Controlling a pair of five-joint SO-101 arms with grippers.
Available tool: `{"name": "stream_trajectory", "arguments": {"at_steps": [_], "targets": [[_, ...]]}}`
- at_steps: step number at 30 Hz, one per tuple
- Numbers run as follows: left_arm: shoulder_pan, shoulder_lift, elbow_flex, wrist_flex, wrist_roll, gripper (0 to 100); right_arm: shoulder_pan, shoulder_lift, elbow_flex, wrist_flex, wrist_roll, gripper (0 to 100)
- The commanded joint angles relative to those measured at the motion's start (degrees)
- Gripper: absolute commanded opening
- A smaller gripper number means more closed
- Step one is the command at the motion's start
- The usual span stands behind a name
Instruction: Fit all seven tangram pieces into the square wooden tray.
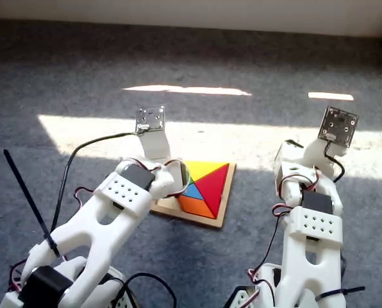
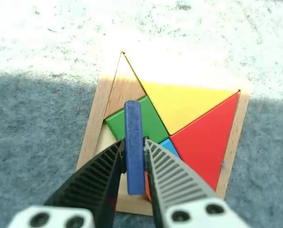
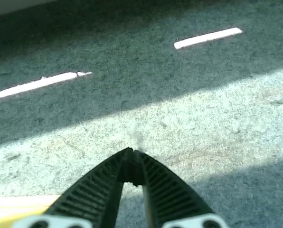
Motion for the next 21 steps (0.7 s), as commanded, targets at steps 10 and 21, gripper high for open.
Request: {"name": "stream_trajectory", "arguments": {"at_steps": [10, 21], "targets": [[1.80, -2.07, 4.09, -1.05, 0.97, 1, -0.13, -1.89, -0.66, -1.36, 0.70, 1.0], [1.27, -2.07, 7.08, -1.05, 5.10, 20, -0.13, -1.89, -0.66, -1.36, 0.70, 1.0]]}}
